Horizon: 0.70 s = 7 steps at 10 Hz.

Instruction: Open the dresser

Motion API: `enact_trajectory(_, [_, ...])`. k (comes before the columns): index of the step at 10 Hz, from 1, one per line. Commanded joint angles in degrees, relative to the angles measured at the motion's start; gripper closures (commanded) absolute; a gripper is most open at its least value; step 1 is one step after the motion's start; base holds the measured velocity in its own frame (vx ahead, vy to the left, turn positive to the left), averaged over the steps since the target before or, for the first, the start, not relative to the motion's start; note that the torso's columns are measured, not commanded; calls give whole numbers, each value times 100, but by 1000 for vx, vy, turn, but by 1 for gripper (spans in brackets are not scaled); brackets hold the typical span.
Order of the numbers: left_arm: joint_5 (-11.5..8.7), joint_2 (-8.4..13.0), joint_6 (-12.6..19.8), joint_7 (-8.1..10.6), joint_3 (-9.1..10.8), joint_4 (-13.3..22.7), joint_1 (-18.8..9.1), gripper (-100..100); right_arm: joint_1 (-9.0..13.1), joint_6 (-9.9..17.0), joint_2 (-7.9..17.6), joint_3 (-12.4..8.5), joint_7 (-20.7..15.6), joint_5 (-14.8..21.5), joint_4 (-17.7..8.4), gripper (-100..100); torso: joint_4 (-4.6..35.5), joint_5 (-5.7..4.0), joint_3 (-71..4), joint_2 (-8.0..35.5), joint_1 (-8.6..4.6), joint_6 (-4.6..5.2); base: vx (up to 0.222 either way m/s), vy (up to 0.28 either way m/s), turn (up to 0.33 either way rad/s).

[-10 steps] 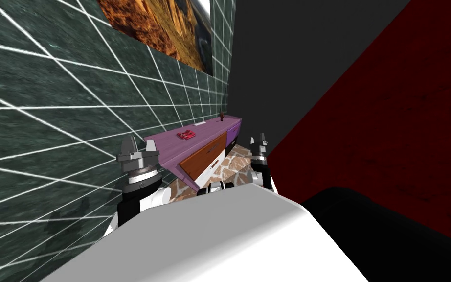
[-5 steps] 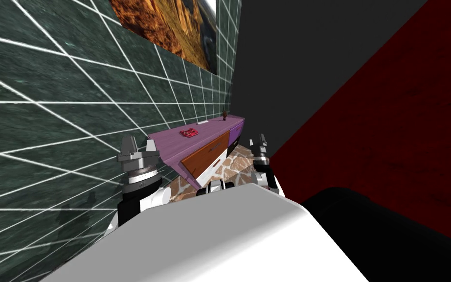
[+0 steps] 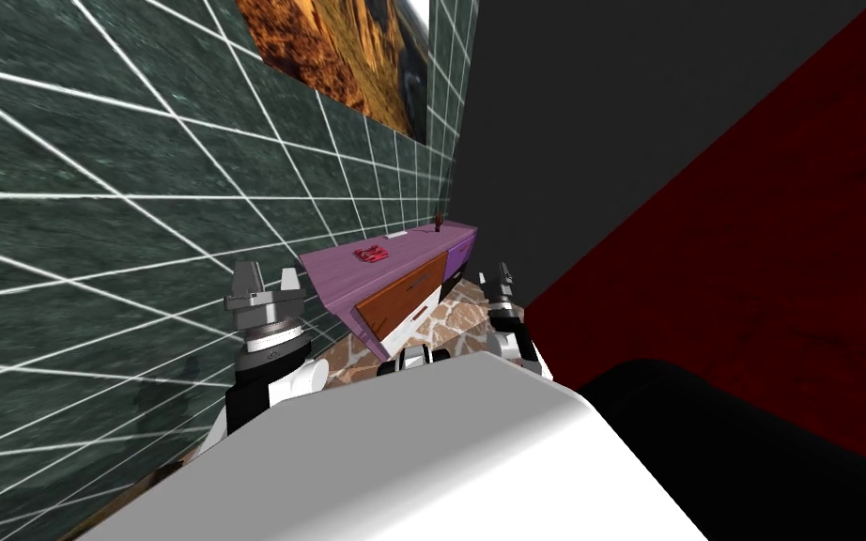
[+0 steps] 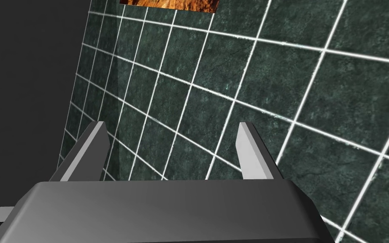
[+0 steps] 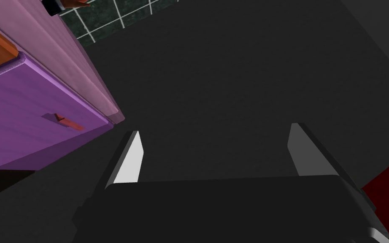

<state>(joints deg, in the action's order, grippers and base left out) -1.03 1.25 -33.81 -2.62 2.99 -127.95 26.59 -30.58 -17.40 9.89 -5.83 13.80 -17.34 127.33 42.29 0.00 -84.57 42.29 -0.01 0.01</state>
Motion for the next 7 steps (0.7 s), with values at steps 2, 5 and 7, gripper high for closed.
enact_trajectory(2, [0, 0, 0, 0, 0, 0, 0, 0, -72, 232, 159, -105, 262, -565, -174, -100, 0, 0, 0, 0, 1, 0, 6, 10, 111])
enact_trajectory(5, [0, 0, 0, 0, 0, 0, 0, 0, -111, 344, 214, -153, 394, -984, -260, -100, 0, 0, 0, -1, 2, -3, 6, 9, 85])
enact_trajectory(7, [0, 0, 0, 0, 0, 0, 0, 0, -150, 462, 259, -203, 531, -1326, -350, -100, 0, 0, 0, 0, 2, -2, 7, 9, 111])
